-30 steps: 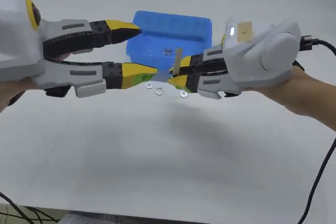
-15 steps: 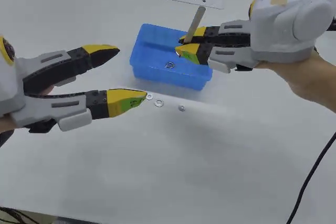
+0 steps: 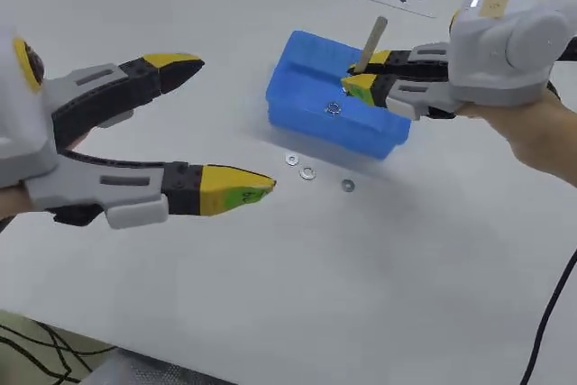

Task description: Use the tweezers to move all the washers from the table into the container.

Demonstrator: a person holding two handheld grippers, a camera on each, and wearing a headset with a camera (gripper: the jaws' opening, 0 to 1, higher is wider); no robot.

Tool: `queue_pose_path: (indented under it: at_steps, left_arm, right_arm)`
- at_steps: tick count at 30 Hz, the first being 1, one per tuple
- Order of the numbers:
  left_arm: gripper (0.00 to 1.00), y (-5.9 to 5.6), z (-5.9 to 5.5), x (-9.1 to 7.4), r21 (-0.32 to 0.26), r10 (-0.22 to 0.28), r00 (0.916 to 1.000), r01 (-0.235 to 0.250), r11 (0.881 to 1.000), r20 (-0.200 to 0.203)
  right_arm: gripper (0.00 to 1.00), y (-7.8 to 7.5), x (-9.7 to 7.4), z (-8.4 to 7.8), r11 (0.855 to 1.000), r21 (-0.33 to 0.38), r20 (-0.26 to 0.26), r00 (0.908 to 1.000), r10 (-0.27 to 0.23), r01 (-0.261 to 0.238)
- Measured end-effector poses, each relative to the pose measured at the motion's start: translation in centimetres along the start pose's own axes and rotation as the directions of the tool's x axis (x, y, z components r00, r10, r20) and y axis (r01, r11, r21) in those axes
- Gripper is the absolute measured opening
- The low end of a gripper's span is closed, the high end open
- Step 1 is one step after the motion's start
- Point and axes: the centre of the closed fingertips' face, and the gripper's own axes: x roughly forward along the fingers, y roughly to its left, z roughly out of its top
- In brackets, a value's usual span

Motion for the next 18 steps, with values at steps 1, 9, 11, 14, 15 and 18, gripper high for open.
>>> queue_pose_path:
  at_steps: [1,9,11,14,15,18]
  left_arm:
    - [0.97,-0.1,0.0,0.0,0.000,-0.001,1.0000,0.001,1.000,-0.001]
    - [0.99,-0.9,-0.6,0.4,0.009,0.000,0.9993,0.001,1.000,-0.039]
    - [0.99,-0.9,-0.5,0.4,0.004,0.009,0.9995,-0.008,1.000,-0.031]
    - [0.99,-0.9,-0.4,0.4,-0.005,0.016,0.9995,-0.016,1.000,-0.027]
    - [0.99,-1.0,-0.5,0.5,-0.006,0.016,0.9994,-0.017,1.000,-0.030]
    - [0.99,-1.2,-0.8,0.7,0.000,0.015,0.9990,-0.015,1.000,-0.043]
  right_arm:
    - [0.10,-0.1,0.2,-0.1,1.000,0.006,0.002,1.0000,-0.003,0.002]
    - [0.10,-0.5,1.0,-2.2,0.999,0.044,-0.034,0.9993,-0.015,0.017]
    - [0.10,-0.4,0.8,-2.5,0.999,0.039,-0.044,0.9989,-0.013,0.015]
    - [0.10,-0.4,0.6,-2.7,0.999,0.045,-0.043,0.9990,-0.009,0.011]
    - [0.10,-0.3,0.5,-2.8,0.999,0.044,-0.043,0.9990,-0.009,0.011]
    - [0.10,-0.3,0.4,-3.0,0.999,0.044,-0.045,0.9990,-0.003,0.005]
